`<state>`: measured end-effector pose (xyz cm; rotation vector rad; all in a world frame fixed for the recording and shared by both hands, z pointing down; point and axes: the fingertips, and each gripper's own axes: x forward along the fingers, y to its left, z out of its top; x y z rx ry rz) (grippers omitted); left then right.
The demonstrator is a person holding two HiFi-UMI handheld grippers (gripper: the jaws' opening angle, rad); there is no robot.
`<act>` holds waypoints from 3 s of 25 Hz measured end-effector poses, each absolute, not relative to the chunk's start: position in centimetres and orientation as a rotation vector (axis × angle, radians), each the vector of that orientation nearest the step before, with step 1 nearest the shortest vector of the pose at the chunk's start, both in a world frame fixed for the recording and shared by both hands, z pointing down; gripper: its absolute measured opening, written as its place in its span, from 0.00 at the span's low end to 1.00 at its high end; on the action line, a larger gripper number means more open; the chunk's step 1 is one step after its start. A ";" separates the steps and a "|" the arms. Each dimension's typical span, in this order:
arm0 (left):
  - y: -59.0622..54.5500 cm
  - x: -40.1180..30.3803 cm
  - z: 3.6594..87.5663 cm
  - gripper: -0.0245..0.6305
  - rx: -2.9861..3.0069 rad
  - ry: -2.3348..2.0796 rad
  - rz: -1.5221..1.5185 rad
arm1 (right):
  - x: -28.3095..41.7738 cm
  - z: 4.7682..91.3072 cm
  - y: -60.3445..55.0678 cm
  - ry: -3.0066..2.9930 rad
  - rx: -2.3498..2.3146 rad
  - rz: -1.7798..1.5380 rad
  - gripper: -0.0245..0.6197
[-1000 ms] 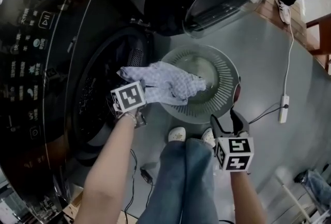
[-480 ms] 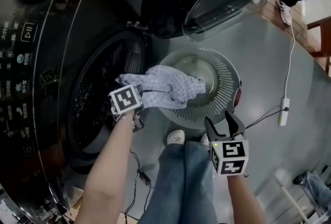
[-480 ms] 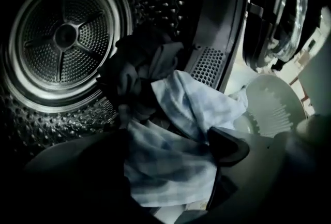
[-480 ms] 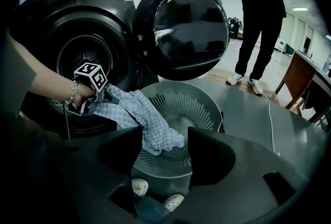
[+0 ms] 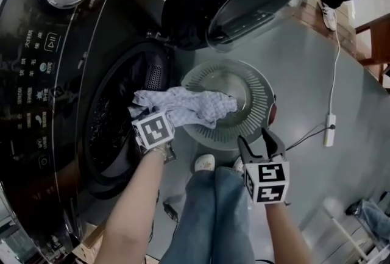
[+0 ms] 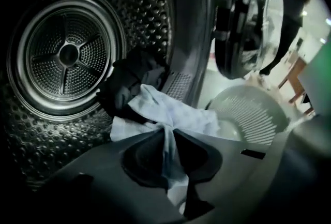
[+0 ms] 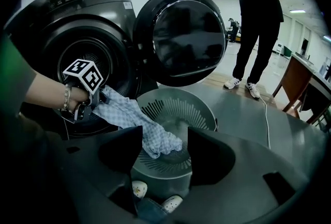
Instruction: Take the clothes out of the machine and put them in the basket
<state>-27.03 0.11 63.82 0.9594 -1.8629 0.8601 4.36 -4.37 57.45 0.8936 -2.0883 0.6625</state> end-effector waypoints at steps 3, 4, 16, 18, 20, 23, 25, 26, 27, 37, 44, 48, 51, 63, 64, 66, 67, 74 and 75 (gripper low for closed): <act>-1.2 -24.6 62.2 0.10 1.065 -1.853 0.803 | 4.9 56.7 -4.6 -2.089 0.910 0.660 0.46; -1.8 -23.5 61.7 0.10 1.117 -1.840 0.778 | 5.1 56.4 -4.6 -2.089 0.917 0.660 0.46; -6.2 -10.5 57.1 0.10 1.552 -1.564 0.420 | 8.2 54.6 -4.7 -2.086 1.021 0.682 0.46; -7.1 -7.7 56.0 0.10 1.669 -1.459 0.322 | 9.0 54.6 -4.7 -2.080 1.038 0.690 0.46; -7.7 -5.5 55.0 0.10 1.754 -1.367 0.239 | 9.7 54.7 -4.7 -2.068 1.057 0.702 0.46; -8.4 -3.6 53.9 0.10 1.814 -1.302 0.190 | 10.7 54.7 -4.8 -2.055 1.079 0.720 0.46; -8.7 -2.9 53.6 0.10 1.834 -1.290 0.200 | 11.2 54.5 -4.9 -2.053 1.088 0.722 0.46; -8.7 -2.6 53.7 0.10 1.840 -1.286 0.219 | 11.4 54.5 -5.0 -2.053 1.091 0.722 0.46; -8.7 -2.4 54.0 0.10 1.841 -1.283 0.254 | 11.5 54.4 -5.1 -2.053 1.095 0.722 0.46; -7.7 -4.1 57.8 0.76 1.753 -1.390 0.608 | 11.5 55.2 -6.0 -2.042 1.075 0.718 0.46; -5.8 -11.3 58.9 0.76 1.642 -1.562 0.768 | 10.0 56.4 -6.0 -1.993 1.021 0.721 0.46; -3.9 -17.9 58.2 0.76 1.483 -1.767 0.835 | 8.6 56.6 -5.8 -1.999 0.987 0.708 0.46; -2.1 -22.3 57.5 0.76 1.365 -1.880 0.845 | 6.9 56.6 -5.3 -2.013 0.955 0.714 0.46; -1.2 -30.1 59.1 0.75 1.215 -1.990 0.898 | 2.1 56.7 -5.1 -2.064 0.878 0.687 0.46; -1.4 -30.8 59.4 0.75 1.180 -2.009 0.860 | 1.8 56.9 -5.0 -2.066 0.872 0.686 0.46; -1.6 -32.2 59.9 0.75 1.111 -2.048 0.785 | 1.4 57.5 -4.8 -2.067 0.865 0.687 0.46; -1.7 -32.8 60.2 0.75 1.078 -2.062 0.763 | 1.3 57.9 -4.7 -2.065 0.862 0.687 0.46; -1.1 -34.6 63.7 0.74 1.024 -2.028 0.852 | 1.6 60.5 -4.0 -2.037 0.852 0.697 0.46; -1.1 -34.7 64.2 0.72 1.036 -2.019 0.855 | 1.7 60.8 -3.9 -2.035 0.848 0.699 0.46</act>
